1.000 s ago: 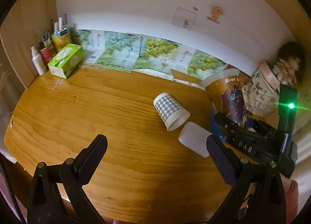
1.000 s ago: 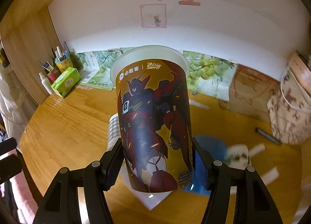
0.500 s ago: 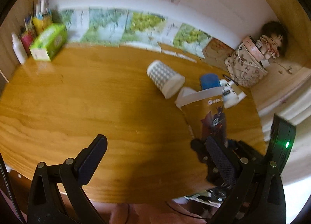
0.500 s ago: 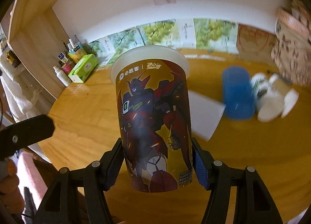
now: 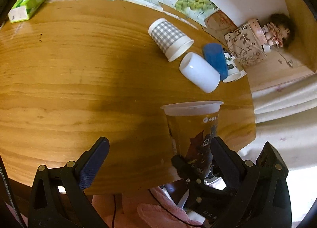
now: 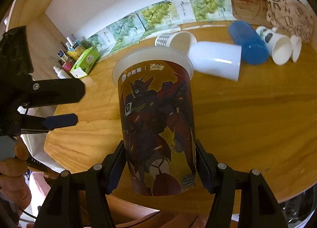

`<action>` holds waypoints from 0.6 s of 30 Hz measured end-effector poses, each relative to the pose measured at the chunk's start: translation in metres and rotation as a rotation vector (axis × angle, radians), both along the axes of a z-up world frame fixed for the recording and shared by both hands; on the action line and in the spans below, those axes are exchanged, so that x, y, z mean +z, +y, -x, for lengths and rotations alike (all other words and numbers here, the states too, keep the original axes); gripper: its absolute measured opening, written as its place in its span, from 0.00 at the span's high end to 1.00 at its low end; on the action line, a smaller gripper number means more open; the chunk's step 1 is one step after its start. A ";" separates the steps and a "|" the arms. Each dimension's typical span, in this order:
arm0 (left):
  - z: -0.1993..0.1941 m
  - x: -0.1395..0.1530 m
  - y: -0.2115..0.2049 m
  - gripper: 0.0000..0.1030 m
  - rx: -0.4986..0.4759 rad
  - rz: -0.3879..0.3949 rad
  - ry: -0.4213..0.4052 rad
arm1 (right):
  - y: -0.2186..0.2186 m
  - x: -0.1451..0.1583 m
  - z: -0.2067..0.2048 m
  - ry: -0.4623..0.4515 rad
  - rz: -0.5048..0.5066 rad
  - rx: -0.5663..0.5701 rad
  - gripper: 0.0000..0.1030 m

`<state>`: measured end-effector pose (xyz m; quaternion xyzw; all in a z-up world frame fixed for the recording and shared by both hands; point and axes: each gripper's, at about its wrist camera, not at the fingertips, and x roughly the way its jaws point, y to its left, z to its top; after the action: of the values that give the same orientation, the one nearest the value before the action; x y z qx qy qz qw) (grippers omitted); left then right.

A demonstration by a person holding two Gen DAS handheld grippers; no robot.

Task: Flip cup upright
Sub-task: 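Lift the brown cup with the right gripper and rotate it rim up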

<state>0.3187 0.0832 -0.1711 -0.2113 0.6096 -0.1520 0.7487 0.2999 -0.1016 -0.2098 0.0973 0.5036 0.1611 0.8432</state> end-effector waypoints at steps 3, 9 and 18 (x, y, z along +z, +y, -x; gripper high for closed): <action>-0.002 -0.006 -0.002 0.01 -0.025 0.000 0.025 | 0.005 -0.004 0.008 0.005 -0.003 -0.015 0.37; -0.008 -0.018 -0.006 0.01 -0.036 0.000 0.074 | 0.017 -0.011 0.022 0.025 0.010 -0.022 0.37; -0.012 -0.036 -0.009 0.01 -0.042 -0.008 0.124 | 0.029 -0.018 0.032 0.025 0.036 -0.008 0.37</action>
<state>0.3305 0.0745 -0.2072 -0.2044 0.6597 -0.1519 0.7071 0.2678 -0.0725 -0.2273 0.0862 0.5167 0.1473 0.8390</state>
